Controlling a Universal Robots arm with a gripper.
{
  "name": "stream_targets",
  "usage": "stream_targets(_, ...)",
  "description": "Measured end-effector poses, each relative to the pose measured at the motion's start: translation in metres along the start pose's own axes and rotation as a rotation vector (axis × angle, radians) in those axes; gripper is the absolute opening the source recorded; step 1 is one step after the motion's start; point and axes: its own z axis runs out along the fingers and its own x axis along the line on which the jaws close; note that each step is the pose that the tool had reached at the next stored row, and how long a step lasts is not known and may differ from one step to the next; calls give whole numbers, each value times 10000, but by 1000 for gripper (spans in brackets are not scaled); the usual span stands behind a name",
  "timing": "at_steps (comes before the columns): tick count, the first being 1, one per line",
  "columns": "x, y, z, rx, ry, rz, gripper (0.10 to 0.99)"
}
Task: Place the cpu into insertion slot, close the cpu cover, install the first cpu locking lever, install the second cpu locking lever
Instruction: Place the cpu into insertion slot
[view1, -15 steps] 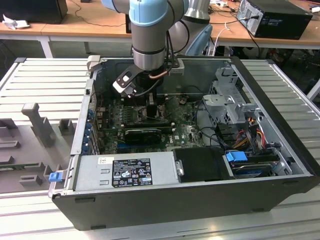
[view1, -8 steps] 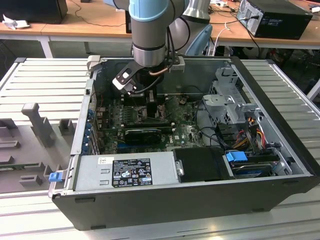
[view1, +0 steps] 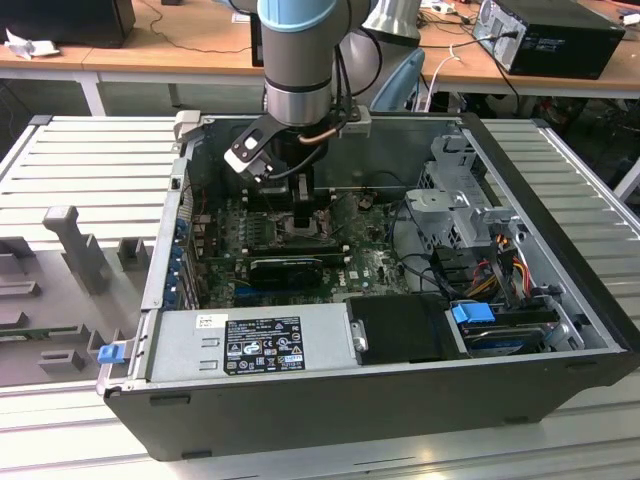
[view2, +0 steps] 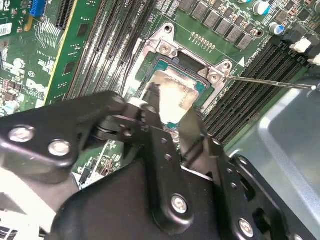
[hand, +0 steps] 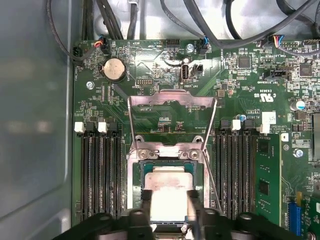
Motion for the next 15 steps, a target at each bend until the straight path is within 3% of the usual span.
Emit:
stream_targets(4,0,0,-13,0,0,0,161)
stream_targets(5,0,1,-15,1,-1,0,161)
stream_targets(6,0,1,-19,1,-1,0,106)
stream_targets(15,1,3,-64,0,0,0,106)
